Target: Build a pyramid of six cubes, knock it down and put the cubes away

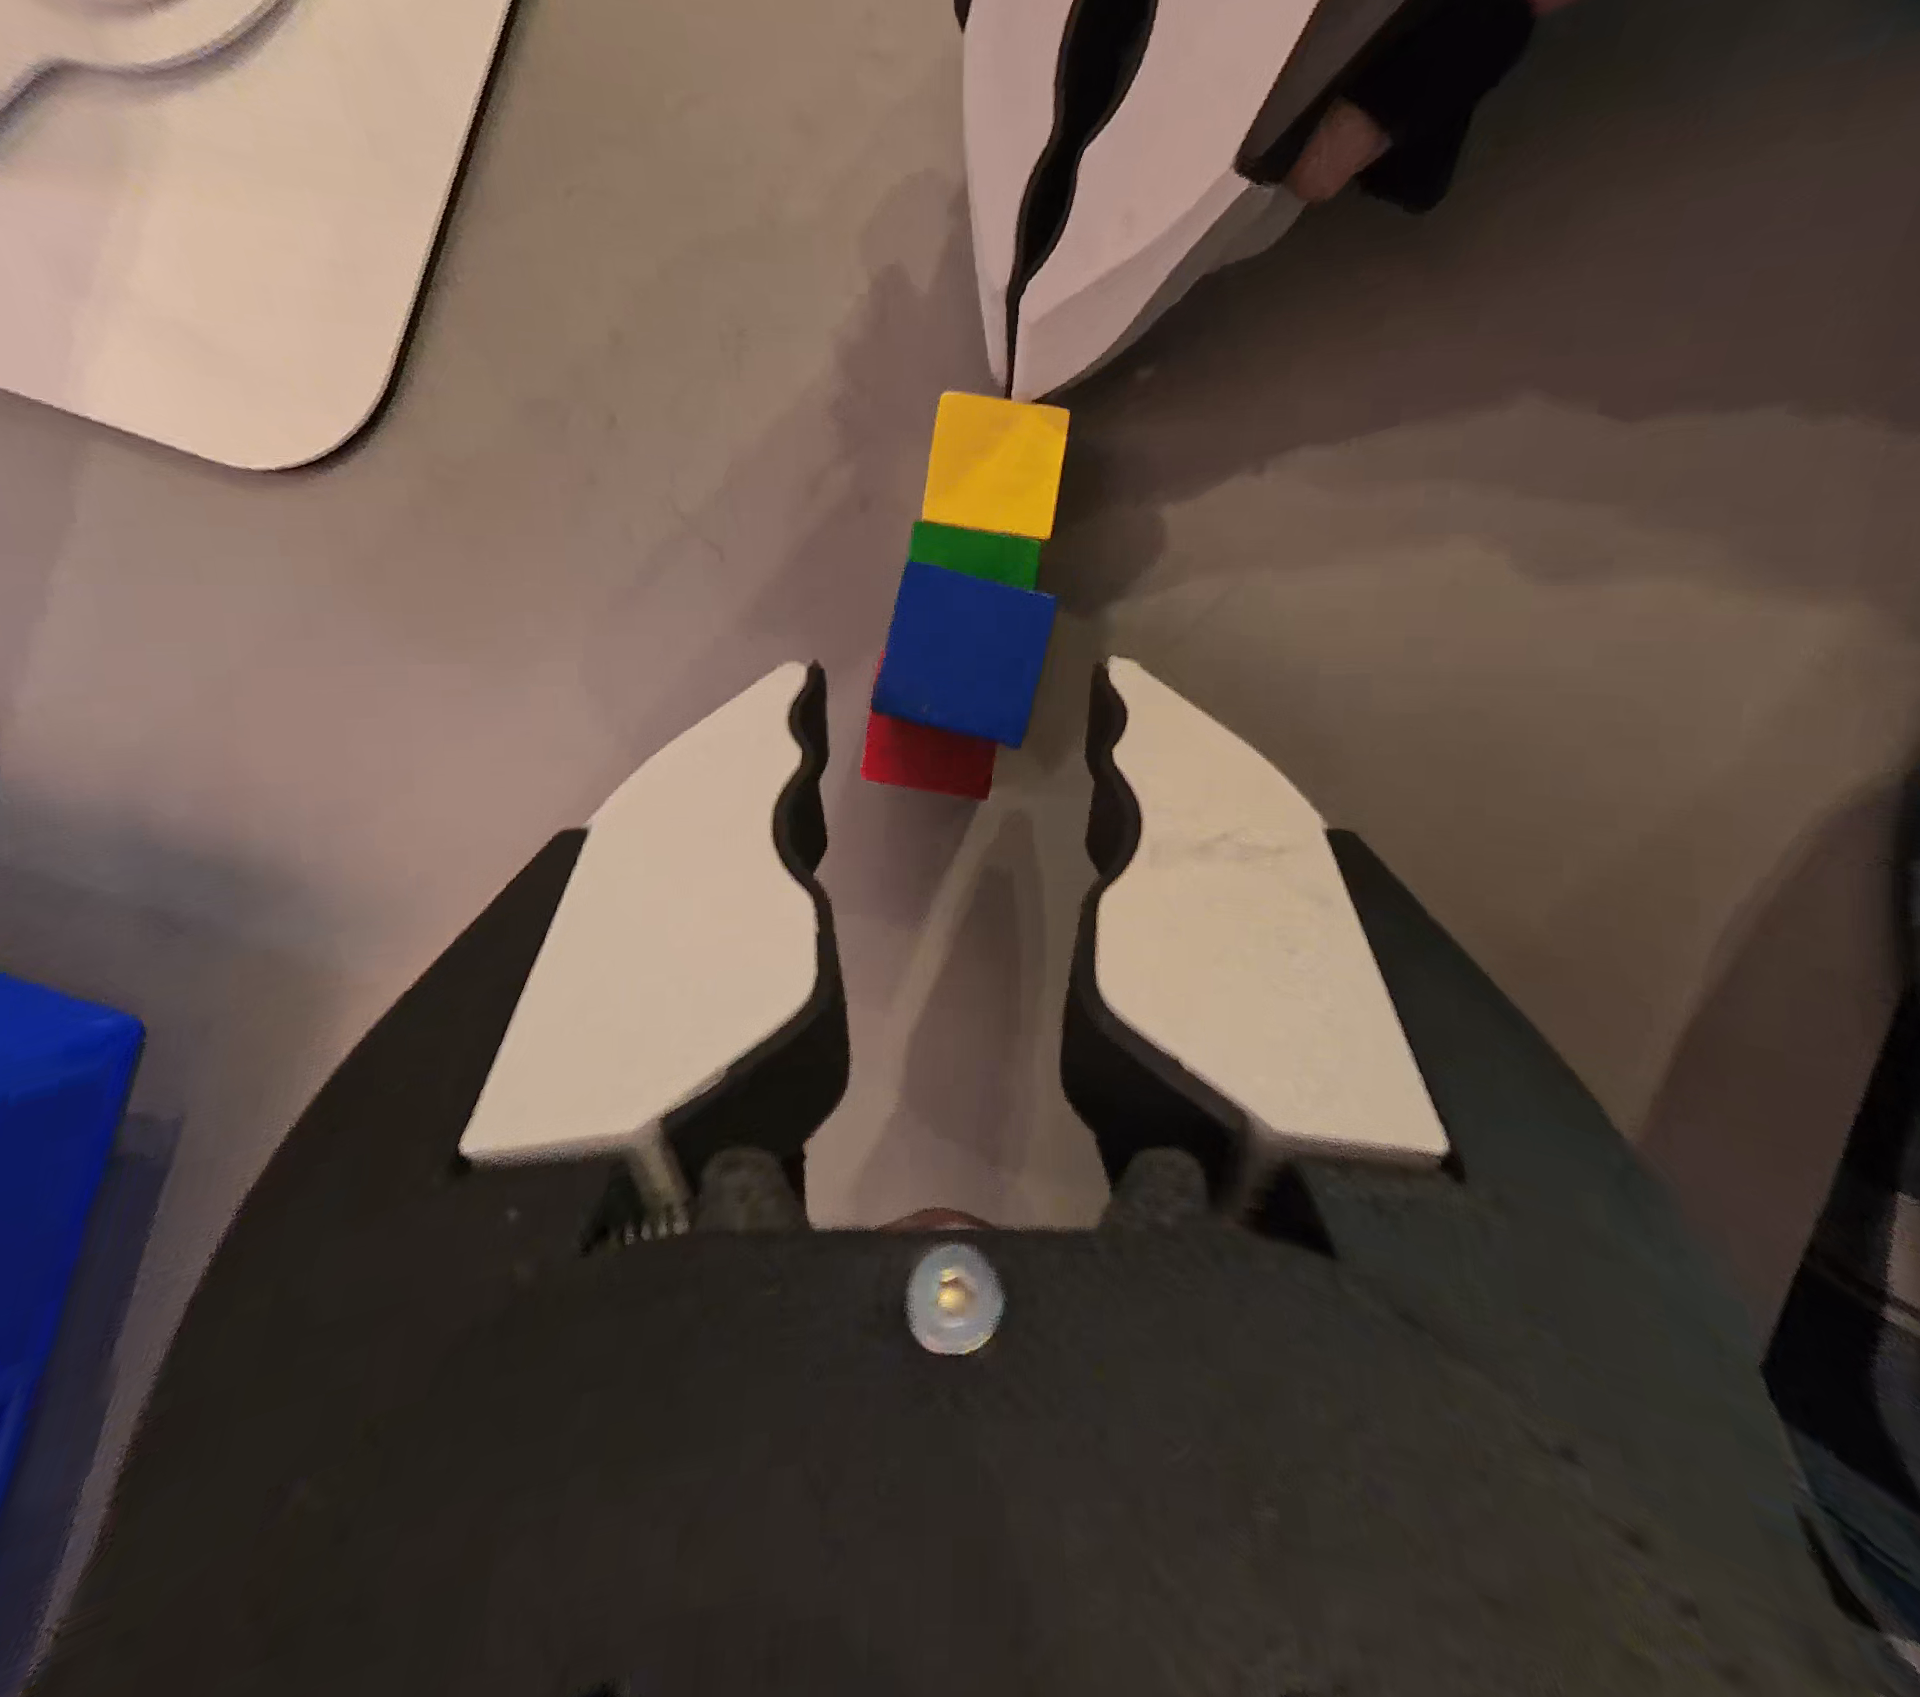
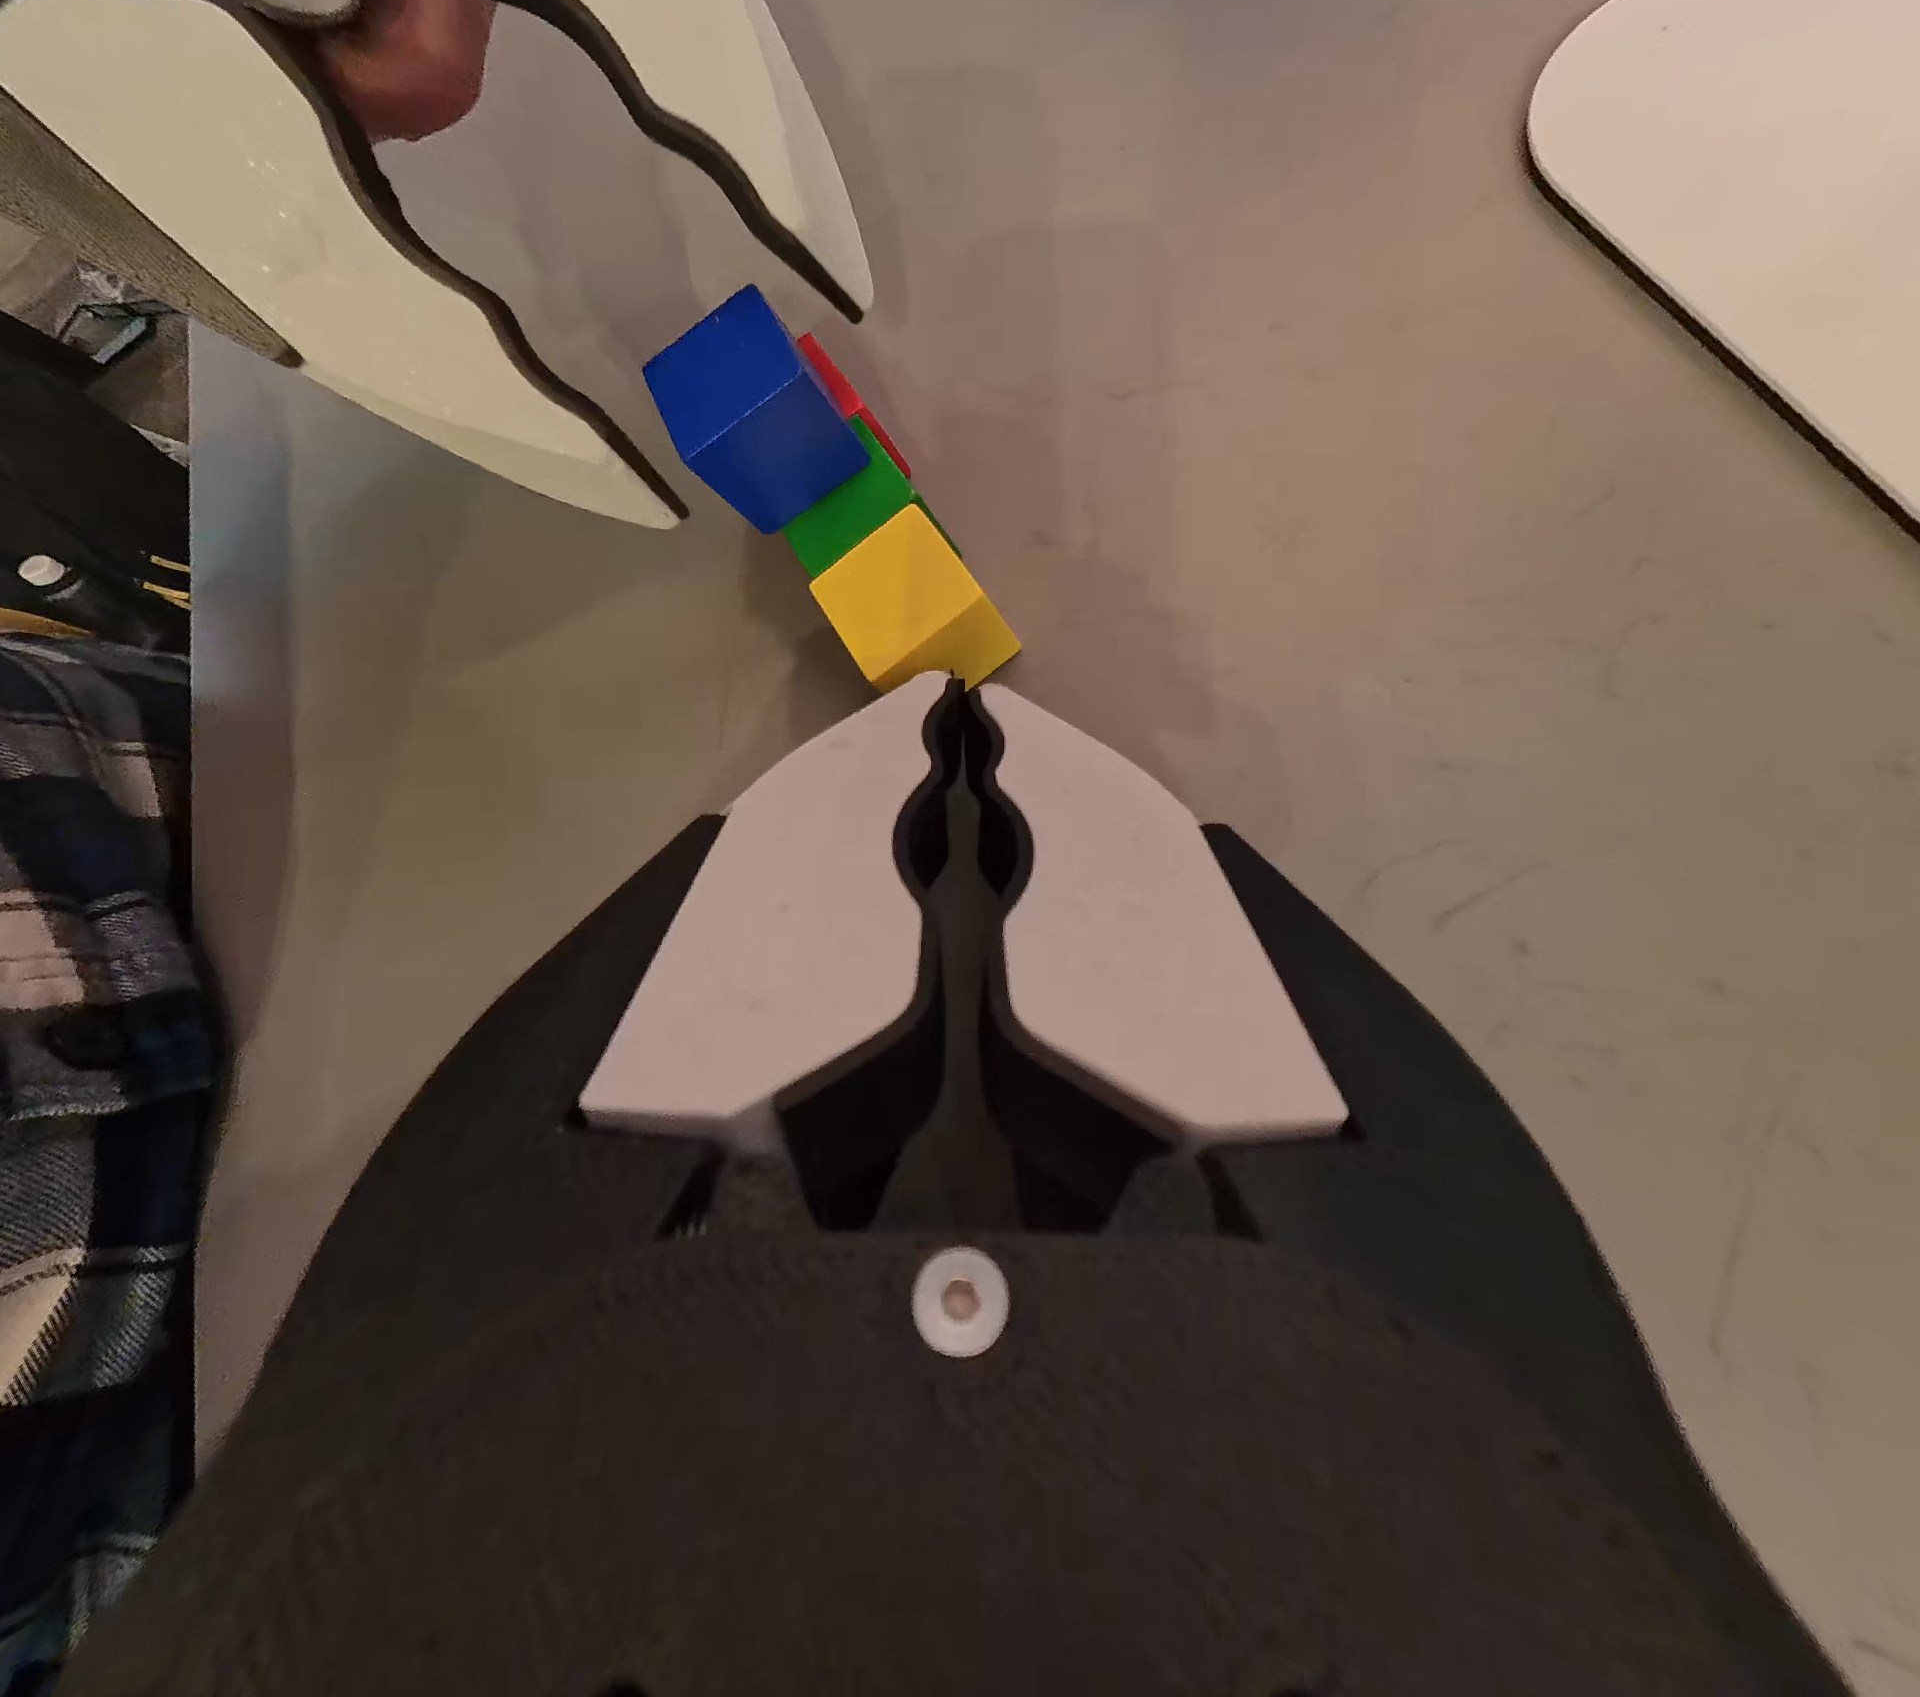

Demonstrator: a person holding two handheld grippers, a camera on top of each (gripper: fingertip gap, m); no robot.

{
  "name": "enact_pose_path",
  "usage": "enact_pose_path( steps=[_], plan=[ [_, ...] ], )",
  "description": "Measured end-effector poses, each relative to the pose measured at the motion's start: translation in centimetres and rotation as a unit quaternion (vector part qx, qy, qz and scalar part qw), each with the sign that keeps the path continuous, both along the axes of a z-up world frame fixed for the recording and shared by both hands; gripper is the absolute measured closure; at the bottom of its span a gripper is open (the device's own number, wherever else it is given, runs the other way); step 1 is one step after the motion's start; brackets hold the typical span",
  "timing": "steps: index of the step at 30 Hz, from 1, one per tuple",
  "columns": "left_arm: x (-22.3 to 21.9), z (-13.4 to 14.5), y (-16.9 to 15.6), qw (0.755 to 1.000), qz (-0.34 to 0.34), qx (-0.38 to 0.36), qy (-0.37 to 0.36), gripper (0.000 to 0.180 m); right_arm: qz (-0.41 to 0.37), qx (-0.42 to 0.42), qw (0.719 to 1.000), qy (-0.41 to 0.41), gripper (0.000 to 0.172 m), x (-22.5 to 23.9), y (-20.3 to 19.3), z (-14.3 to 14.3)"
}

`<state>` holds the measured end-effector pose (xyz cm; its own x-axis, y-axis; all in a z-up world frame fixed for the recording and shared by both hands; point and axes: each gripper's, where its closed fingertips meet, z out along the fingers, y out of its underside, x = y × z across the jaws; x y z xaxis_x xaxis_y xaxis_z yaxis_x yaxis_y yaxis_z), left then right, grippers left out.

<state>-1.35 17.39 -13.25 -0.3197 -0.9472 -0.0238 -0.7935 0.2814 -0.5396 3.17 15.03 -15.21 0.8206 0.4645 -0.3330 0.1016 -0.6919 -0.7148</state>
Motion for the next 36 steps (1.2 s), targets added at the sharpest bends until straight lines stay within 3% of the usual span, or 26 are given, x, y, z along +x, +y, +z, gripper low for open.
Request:
enact_pose_path(
  steps=[4,17,20,24,26,30,32,36],
  plan=[
    [0.3,-0.1,-0.3,1.0,-0.003,0.0,-0.005,0.151,0.0,0.001,1.0,-0.003,0.172,0.0,0.0,0.0],
    [0.5,-0.3,0.2,1.0,0.003,0.003,-0.008,0.151,0.002,0.001,1.0,-0.001,0.172,-0.1,0.0,0.0],
    [0.3,-0.4,0.3,1.0,0.004,0.006,0.002,0.127,0.002,0.001,1.0,-0.001,0.172,-0.1,0.0,0.0],
    [-0.7,2.3,0.9,1.0,0.008,-0.001,-0.026,0.119,-0.001,0.002,1.0,0.0,0.172,0.0,0.0,0.1],
    [-1.3,5.4,3.2,0.997,0.025,0.023,-0.065,0.125,-0.004,0.002,1.0,0.001,0.172,0.1,0.0,0.1],
    [-2.5,9.6,12.8,0.985,0.104,0.096,-0.093,0.13,-0.014,-0.003,1.0,0.007,0.172,0.4,0.2,0.1],
    [-2.5,9.8,17.9,0.98,0.122,0.135,-0.083,0.128,-0.018,-0.006,1.0,0.014,0.172,0.5,0.3,0.1],
    [-1.4,7.7,27.0,0.972,0.114,0.205,-0.025,0.122,-0.023,-0.012,0.999,0.026,0.172,0.6,0.4,0.1]
  ],
)
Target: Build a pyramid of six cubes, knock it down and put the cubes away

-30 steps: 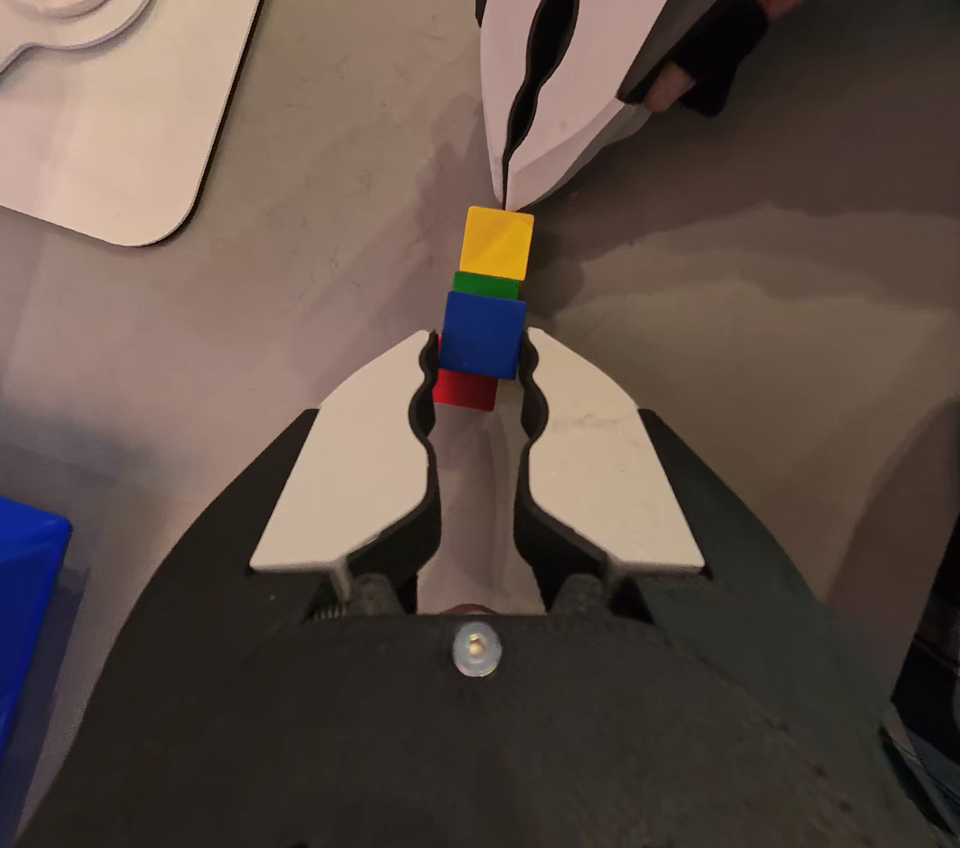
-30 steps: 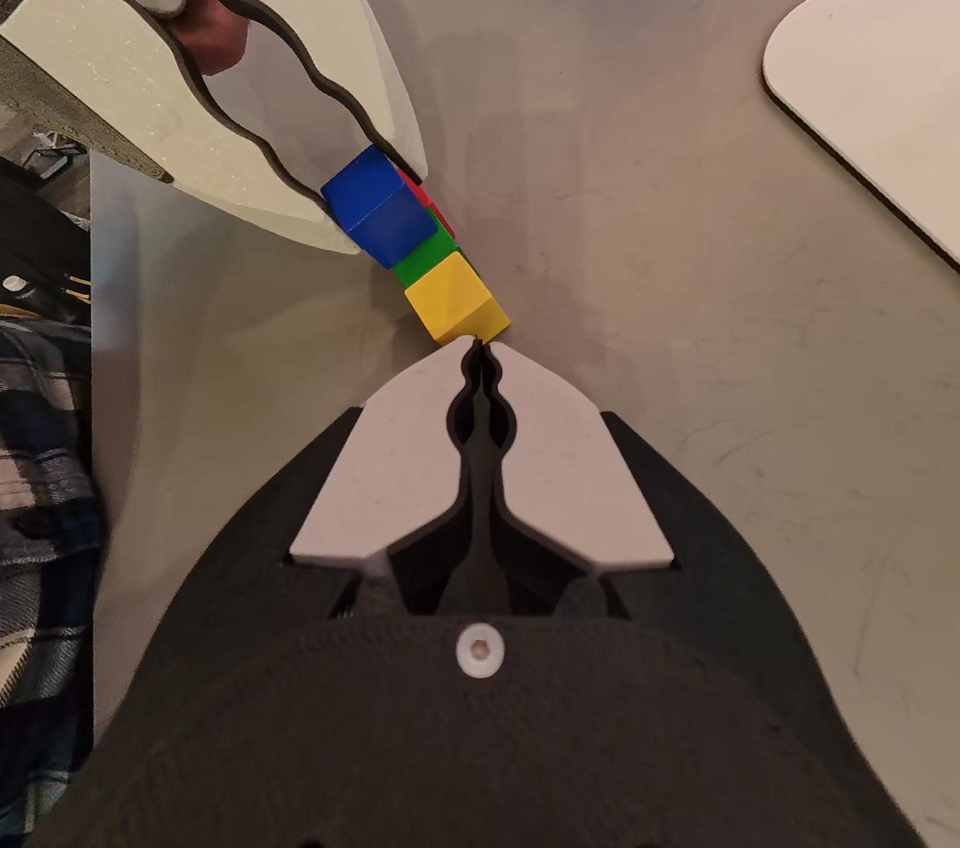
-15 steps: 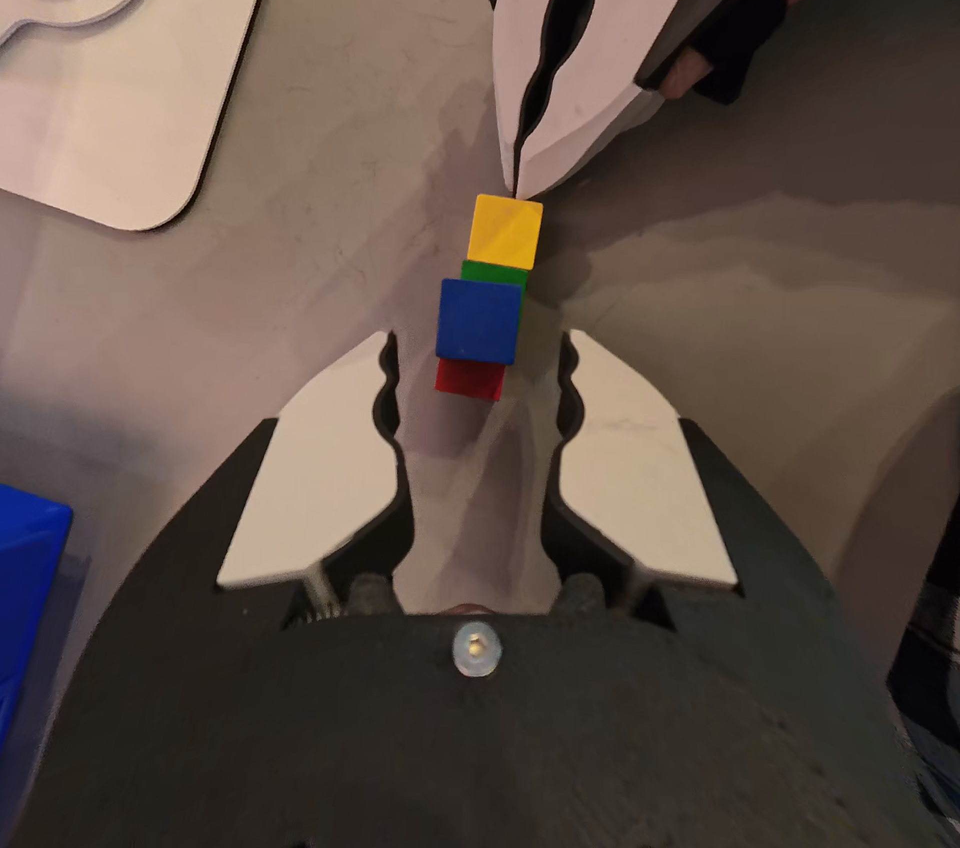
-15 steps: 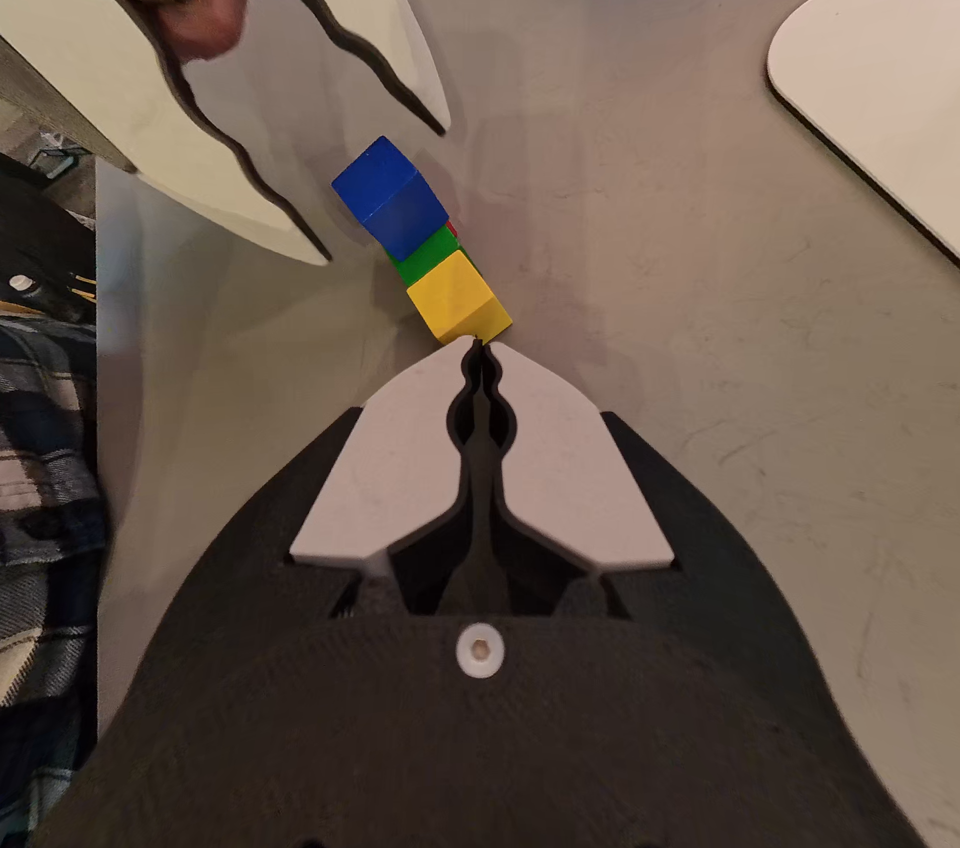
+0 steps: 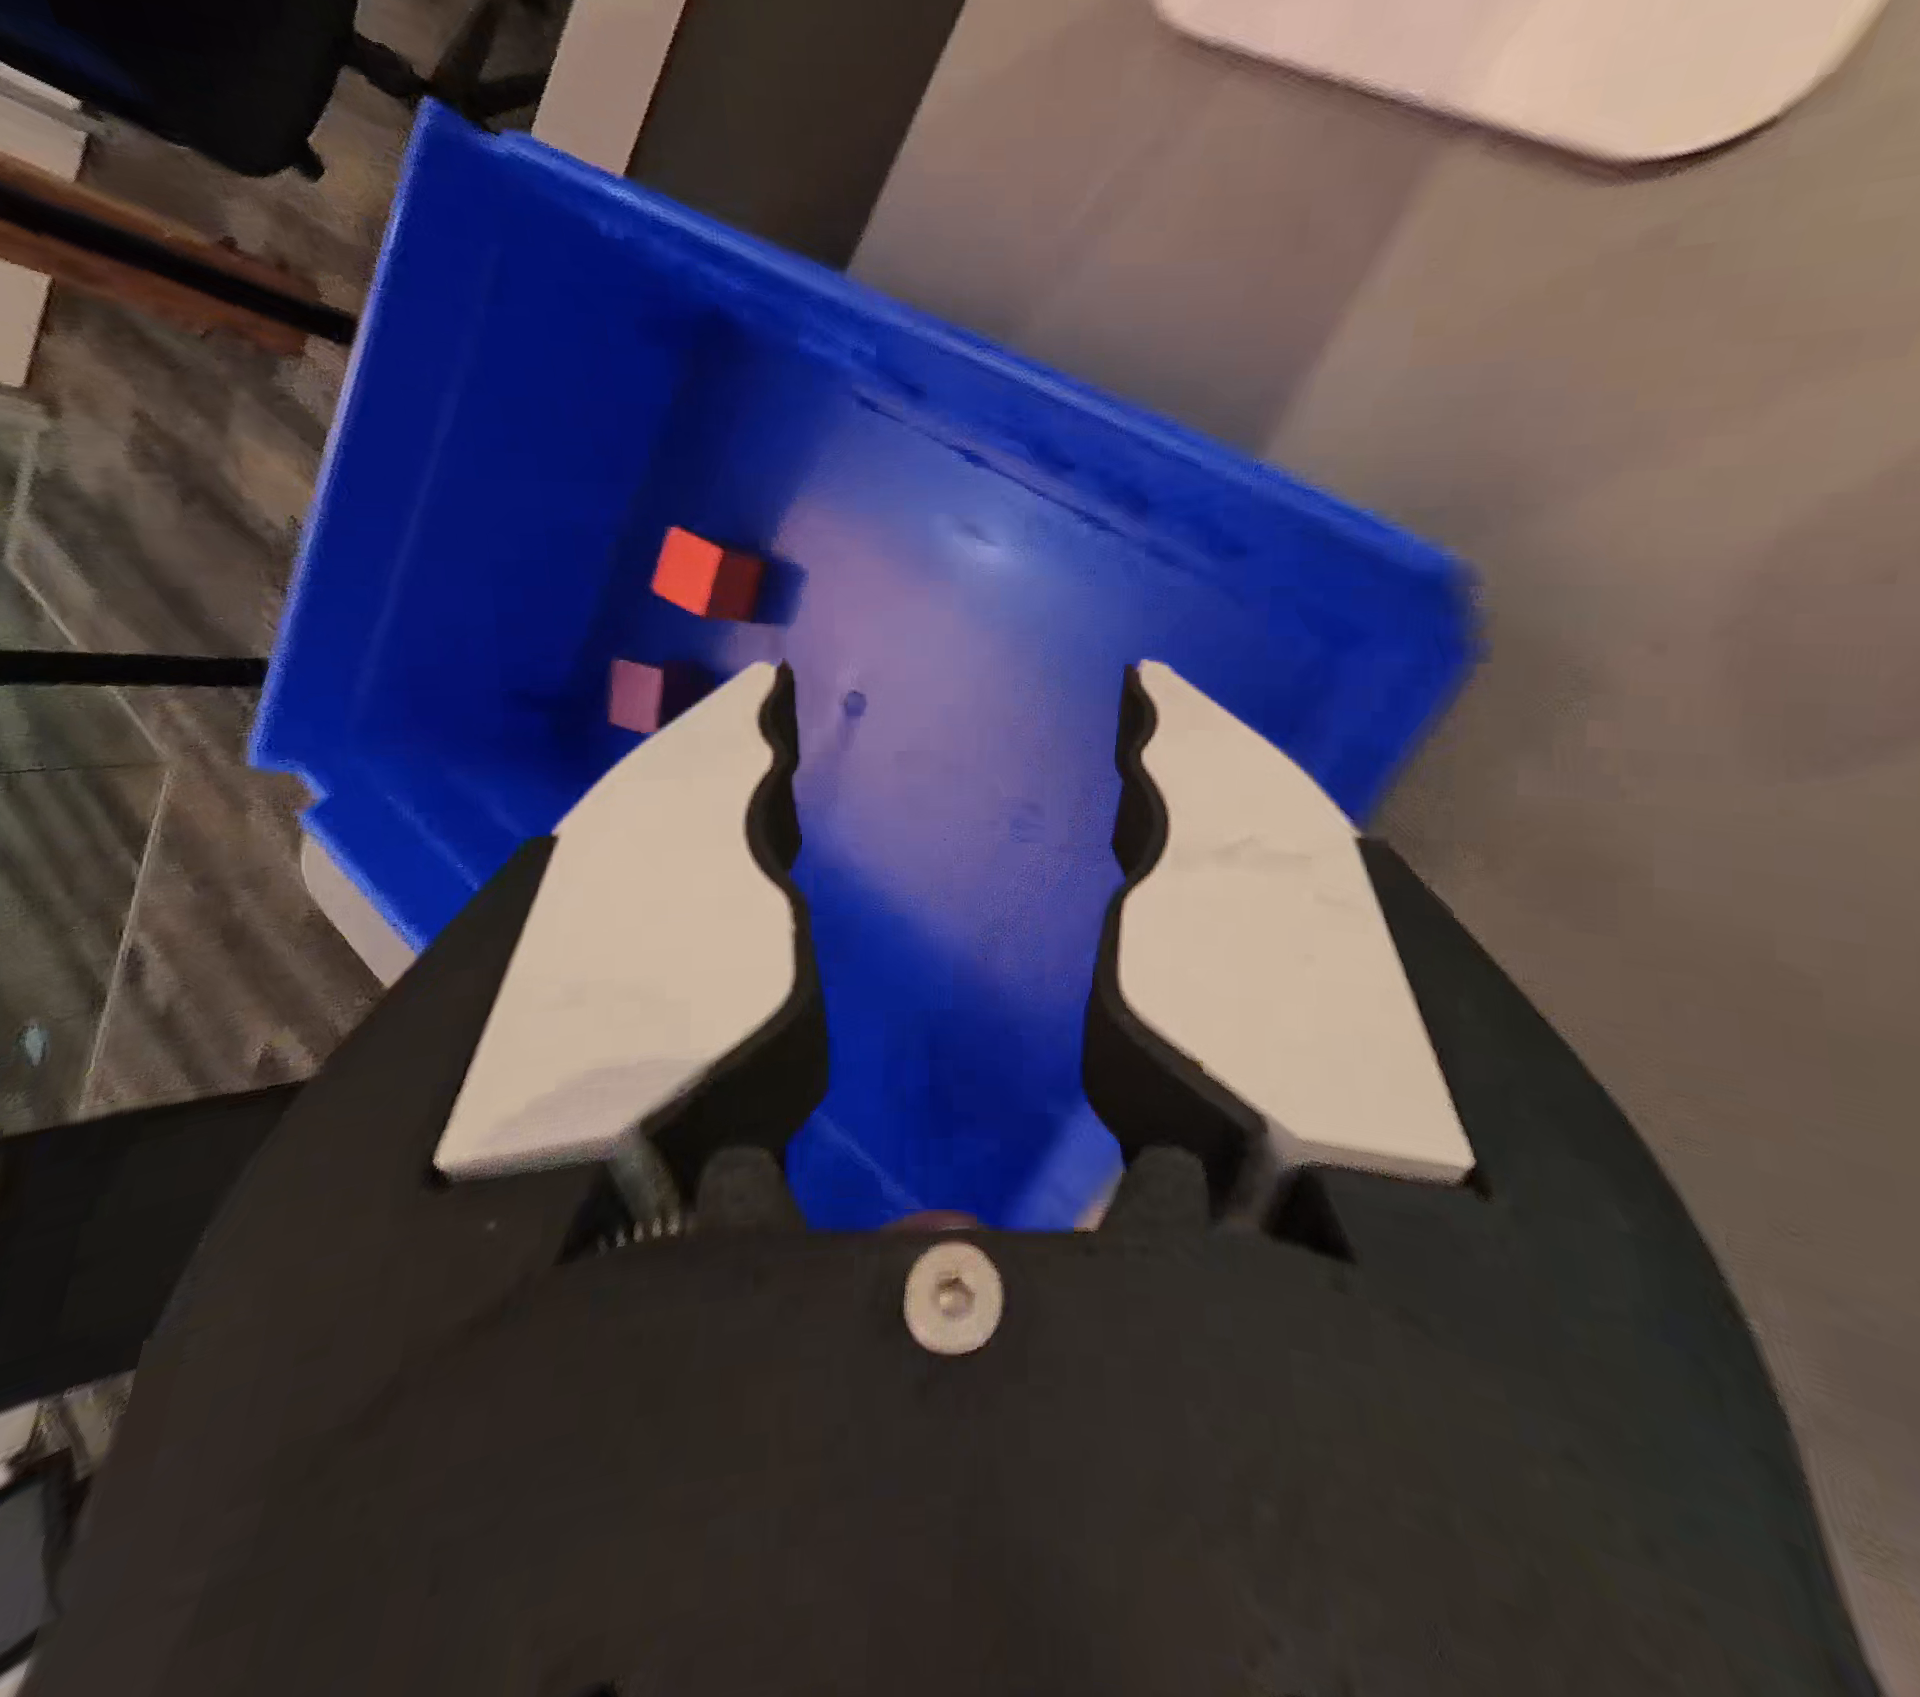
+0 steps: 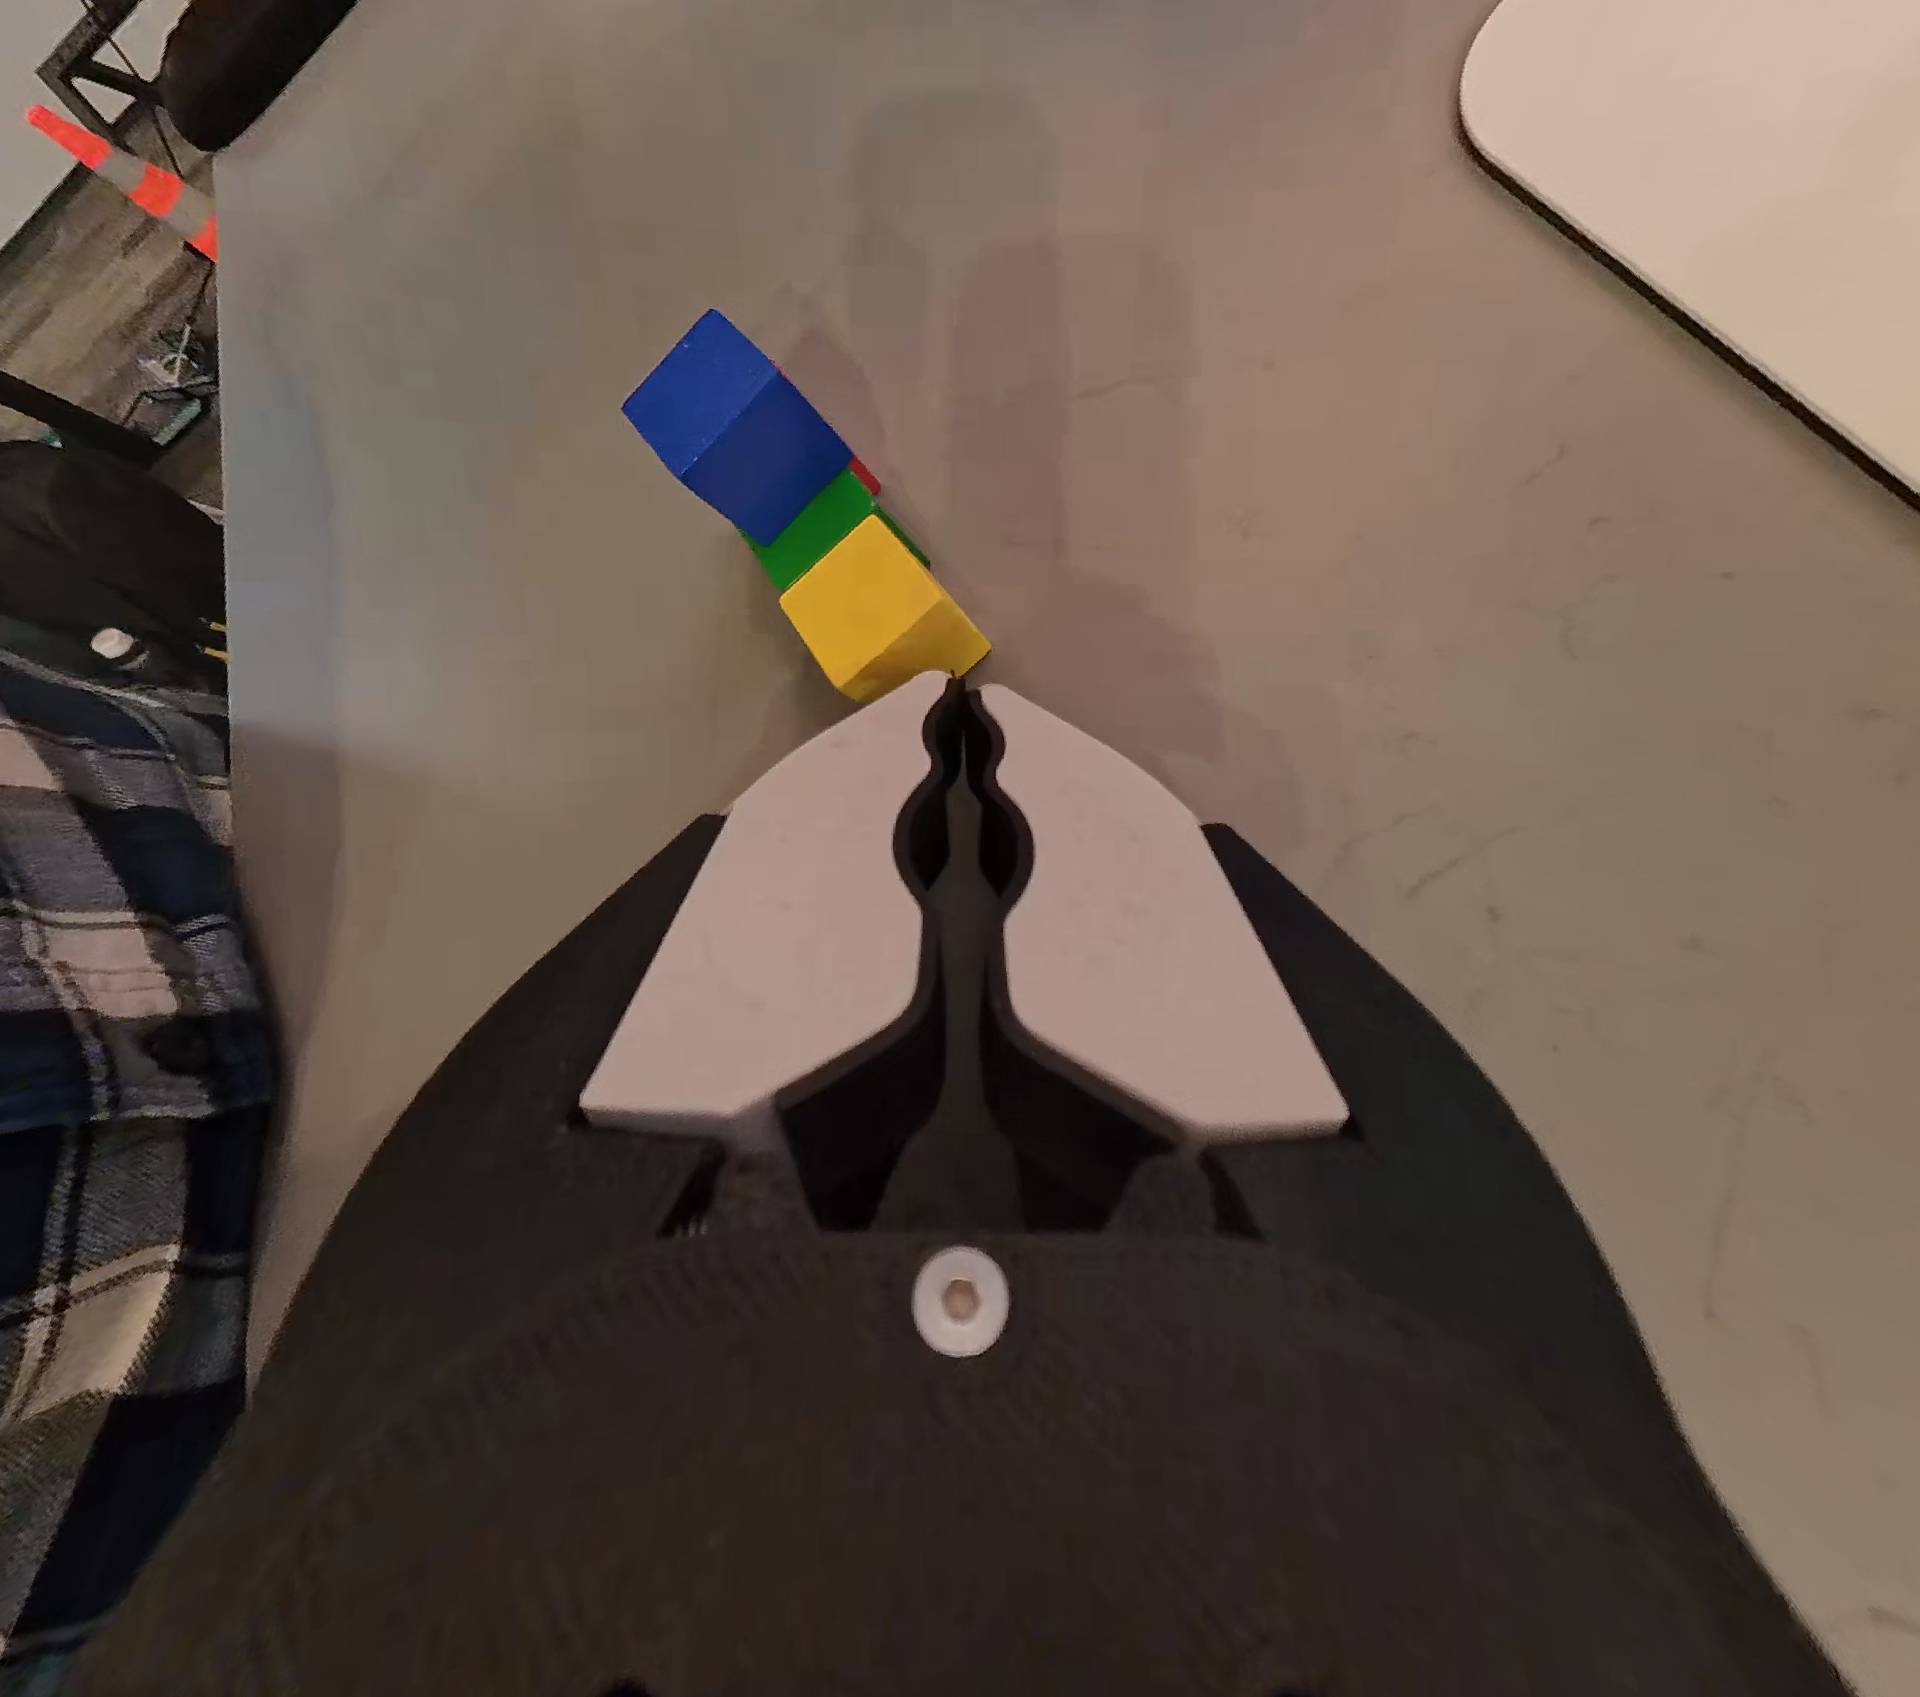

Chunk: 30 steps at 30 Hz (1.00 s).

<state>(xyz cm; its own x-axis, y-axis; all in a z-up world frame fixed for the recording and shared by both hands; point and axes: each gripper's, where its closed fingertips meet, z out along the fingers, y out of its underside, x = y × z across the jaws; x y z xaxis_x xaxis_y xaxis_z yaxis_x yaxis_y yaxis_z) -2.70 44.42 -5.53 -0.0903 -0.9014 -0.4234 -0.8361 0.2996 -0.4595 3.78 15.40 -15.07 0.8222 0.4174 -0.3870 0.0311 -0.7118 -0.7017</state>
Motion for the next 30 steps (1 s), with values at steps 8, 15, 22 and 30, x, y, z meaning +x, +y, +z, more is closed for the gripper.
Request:
enact_pose_path(
  steps=[8,15,22,30],
  plan=[
    [4.2,-5.3,10.7,0.995,-0.038,-0.006,0.088,0.114,-0.005,-0.007,1.0,0.018,0.172,0.1,0.1,0.1],
    [5.1,-9.5,14.4,0.983,-0.04,-0.025,0.179,0.119,-0.006,-0.01,1.0,0.025,0.172,0.2,0.2,0.1],
    [5.6,-10.3,13.6,0.979,-0.045,-0.053,0.192,0.151,-0.007,-0.012,0.999,0.03,0.172,0.2,0.2,0.1],
    [2.1,-3.4,8.0,0.993,0.008,-0.05,0.104,0.152,-0.007,-0.012,0.999,0.031,0.172,0.1,0.2,0.1]
  ],
)
